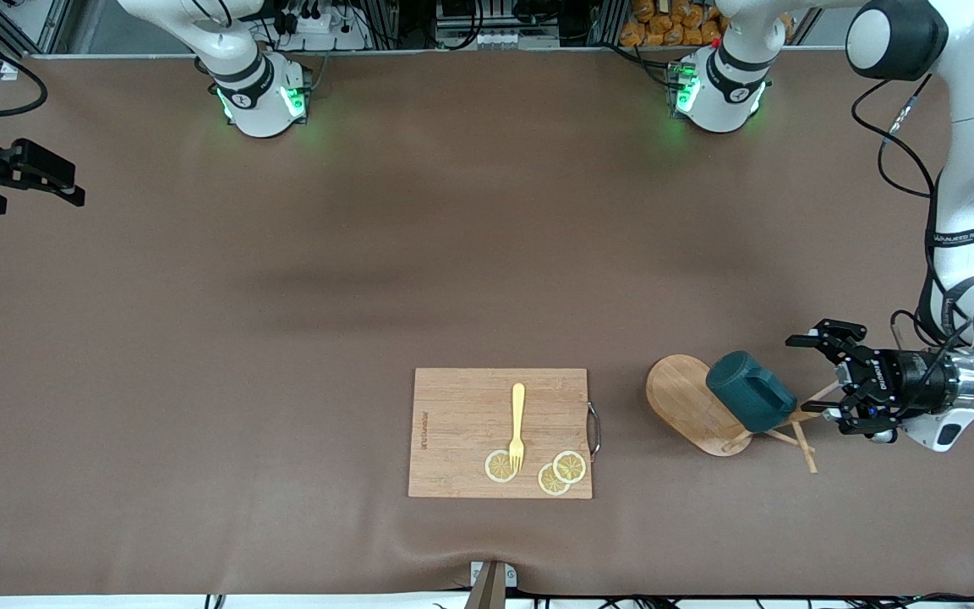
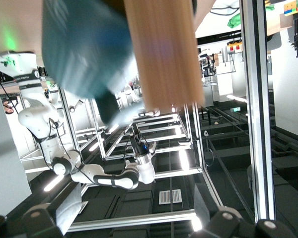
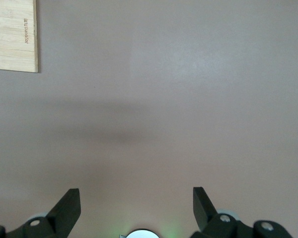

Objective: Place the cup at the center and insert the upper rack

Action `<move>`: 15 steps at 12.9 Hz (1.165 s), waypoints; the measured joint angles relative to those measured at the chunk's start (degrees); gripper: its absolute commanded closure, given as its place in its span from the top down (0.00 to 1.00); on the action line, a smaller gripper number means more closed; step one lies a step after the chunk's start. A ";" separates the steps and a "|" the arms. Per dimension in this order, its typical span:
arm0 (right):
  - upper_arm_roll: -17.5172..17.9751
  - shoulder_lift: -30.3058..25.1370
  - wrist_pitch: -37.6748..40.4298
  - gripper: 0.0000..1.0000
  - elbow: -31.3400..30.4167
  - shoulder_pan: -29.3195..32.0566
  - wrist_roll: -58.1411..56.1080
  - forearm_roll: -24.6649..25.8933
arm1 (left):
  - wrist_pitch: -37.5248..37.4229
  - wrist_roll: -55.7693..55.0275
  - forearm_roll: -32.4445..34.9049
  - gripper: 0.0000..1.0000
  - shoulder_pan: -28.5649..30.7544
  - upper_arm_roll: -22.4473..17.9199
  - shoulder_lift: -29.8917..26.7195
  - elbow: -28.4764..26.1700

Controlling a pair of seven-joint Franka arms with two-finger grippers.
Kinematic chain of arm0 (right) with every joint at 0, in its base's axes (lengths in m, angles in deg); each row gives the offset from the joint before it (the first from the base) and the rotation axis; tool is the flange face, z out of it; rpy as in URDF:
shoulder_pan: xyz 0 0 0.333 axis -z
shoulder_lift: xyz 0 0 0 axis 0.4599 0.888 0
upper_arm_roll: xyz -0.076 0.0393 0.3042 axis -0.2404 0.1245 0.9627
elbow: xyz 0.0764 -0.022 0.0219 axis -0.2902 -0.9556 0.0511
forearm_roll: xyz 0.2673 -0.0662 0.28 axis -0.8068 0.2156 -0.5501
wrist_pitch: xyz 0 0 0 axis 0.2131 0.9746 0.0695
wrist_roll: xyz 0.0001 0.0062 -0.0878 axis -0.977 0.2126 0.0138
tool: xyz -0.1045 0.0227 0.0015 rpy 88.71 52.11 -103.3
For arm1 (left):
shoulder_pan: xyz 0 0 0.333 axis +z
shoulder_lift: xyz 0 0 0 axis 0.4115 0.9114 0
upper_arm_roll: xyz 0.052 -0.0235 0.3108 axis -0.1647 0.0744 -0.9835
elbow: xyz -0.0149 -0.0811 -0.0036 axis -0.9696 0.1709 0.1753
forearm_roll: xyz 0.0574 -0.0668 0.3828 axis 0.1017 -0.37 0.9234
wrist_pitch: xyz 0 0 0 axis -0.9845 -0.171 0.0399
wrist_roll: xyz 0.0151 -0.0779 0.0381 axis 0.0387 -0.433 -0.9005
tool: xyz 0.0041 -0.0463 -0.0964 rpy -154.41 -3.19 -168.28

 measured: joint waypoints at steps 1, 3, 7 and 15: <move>-0.01 0.00 0.00 1.00 0.00 0.00 0.00 0.00 | -0.01 -0.81 -0.09 1.00 0.00 0.05 -0.89 0.22; -0.08 0.00 0.00 1.00 0.00 0.00 0.00 0.00 | -0.02 -2.42 -0.10 1.00 0.13 -0.12 -3.31 0.48; -0.11 0.00 0.00 1.00 0.03 0.00 0.00 0.18 | -0.03 -5.04 1.42 1.00 0.73 -0.81 -8.48 0.57; -1.14 0.08 -0.28 1.00 -0.34 1.67 0.00 0.71 | 0.11 -4.24 22.35 1.00 -0.85 -0.94 -20.37 0.74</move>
